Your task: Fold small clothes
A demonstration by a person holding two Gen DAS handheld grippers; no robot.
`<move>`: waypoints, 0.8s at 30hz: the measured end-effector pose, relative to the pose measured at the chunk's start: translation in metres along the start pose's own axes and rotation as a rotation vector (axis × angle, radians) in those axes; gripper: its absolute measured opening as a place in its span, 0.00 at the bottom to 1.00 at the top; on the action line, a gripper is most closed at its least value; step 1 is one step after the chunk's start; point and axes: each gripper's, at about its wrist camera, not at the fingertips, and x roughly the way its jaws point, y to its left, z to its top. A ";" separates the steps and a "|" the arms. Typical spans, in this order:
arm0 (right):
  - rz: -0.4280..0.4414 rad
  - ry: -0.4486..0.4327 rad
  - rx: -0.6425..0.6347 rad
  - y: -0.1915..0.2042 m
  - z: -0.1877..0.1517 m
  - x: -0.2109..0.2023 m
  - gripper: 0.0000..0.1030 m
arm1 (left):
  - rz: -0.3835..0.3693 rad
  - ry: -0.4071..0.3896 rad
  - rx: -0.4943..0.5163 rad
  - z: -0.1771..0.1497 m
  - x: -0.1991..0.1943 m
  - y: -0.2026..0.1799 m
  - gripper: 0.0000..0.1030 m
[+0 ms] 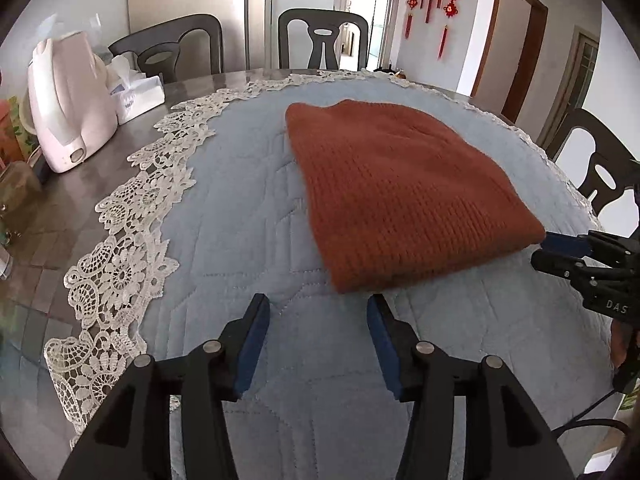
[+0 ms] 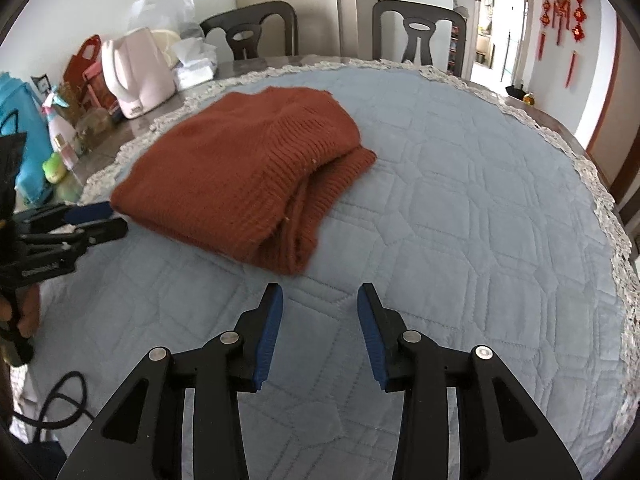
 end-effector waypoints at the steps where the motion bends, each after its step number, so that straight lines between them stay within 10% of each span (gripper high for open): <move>1: -0.006 -0.001 -0.008 0.002 0.000 0.000 0.40 | 0.002 0.000 0.005 0.000 0.000 -0.001 0.55; 24: -0.028 -0.005 -0.039 0.008 -0.001 0.001 0.46 | 0.028 0.006 0.046 0.000 0.005 -0.009 0.66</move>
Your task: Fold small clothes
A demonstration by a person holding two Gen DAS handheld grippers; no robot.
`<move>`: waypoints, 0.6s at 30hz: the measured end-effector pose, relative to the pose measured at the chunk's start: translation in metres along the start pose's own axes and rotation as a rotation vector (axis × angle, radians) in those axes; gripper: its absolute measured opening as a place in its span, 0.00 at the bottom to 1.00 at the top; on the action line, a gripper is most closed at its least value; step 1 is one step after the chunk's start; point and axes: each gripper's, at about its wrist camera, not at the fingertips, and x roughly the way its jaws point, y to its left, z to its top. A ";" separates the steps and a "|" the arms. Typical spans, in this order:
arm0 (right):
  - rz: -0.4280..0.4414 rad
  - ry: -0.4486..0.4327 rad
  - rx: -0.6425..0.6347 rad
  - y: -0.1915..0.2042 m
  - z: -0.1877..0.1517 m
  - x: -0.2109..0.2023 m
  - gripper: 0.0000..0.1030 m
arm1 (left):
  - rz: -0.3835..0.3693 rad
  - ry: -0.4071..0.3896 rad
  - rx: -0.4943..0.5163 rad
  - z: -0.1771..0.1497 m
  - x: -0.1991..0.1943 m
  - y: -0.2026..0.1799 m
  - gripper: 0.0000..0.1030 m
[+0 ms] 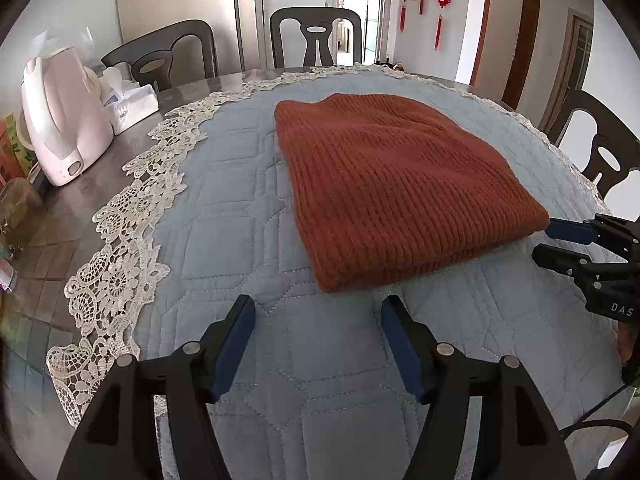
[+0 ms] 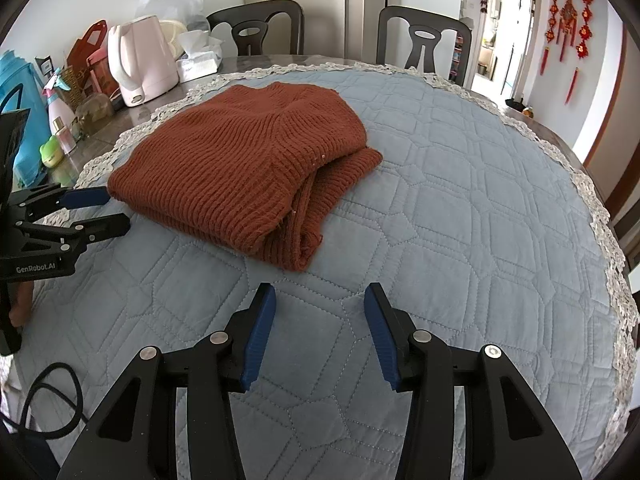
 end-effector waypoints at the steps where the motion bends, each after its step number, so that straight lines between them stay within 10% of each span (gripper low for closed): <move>1: 0.000 0.000 0.000 0.000 0.000 0.000 0.46 | 0.000 0.000 0.000 0.000 0.000 0.000 0.66; 18: 0.000 0.000 0.000 0.000 0.000 0.000 0.46 | 0.004 0.002 0.004 0.000 0.001 -0.001 0.69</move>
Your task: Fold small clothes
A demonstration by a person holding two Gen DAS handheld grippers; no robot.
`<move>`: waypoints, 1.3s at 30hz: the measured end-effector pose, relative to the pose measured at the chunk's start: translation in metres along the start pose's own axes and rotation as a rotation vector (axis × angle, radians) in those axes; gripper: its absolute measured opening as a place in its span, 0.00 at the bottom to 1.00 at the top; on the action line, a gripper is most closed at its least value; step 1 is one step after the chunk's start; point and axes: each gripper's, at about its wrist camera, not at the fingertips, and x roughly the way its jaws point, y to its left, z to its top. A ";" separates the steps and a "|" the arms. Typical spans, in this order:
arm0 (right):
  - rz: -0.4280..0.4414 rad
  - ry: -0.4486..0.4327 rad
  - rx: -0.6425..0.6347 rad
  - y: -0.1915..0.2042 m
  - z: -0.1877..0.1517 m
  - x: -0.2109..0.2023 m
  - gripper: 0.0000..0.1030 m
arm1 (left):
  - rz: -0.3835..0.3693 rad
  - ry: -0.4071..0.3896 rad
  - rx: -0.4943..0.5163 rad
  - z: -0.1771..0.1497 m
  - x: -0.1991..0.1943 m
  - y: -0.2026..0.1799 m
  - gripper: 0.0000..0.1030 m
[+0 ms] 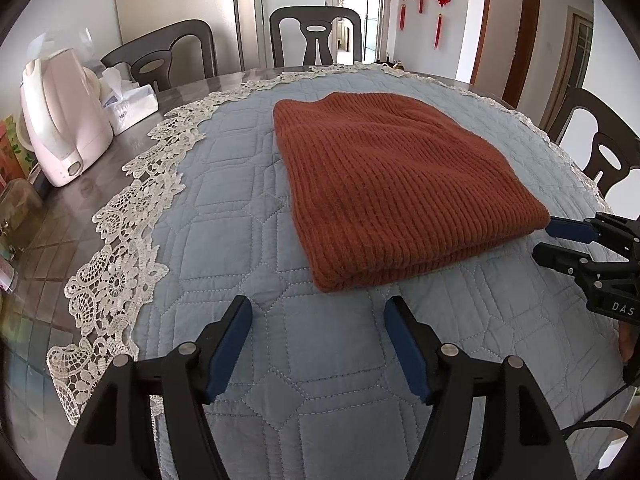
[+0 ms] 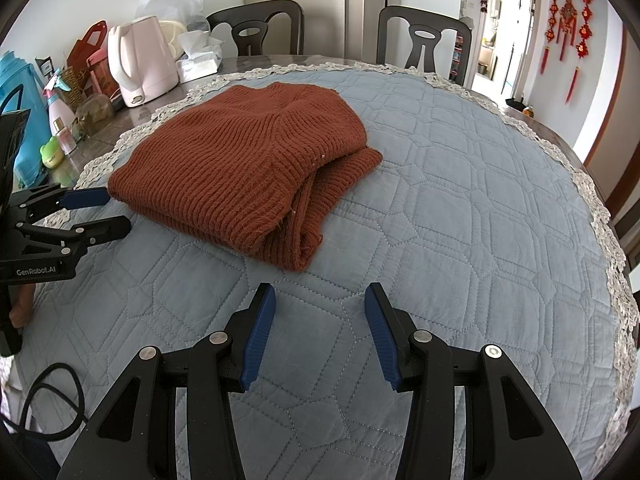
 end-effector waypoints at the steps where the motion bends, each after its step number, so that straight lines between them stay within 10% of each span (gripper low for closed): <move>1: 0.000 0.000 0.000 0.000 0.000 0.000 0.46 | 0.000 0.000 0.000 0.000 0.000 0.000 0.69; 39: 0.003 0.000 0.002 -0.001 0.000 0.000 0.47 | 0.013 0.004 -0.010 0.000 0.002 0.003 0.75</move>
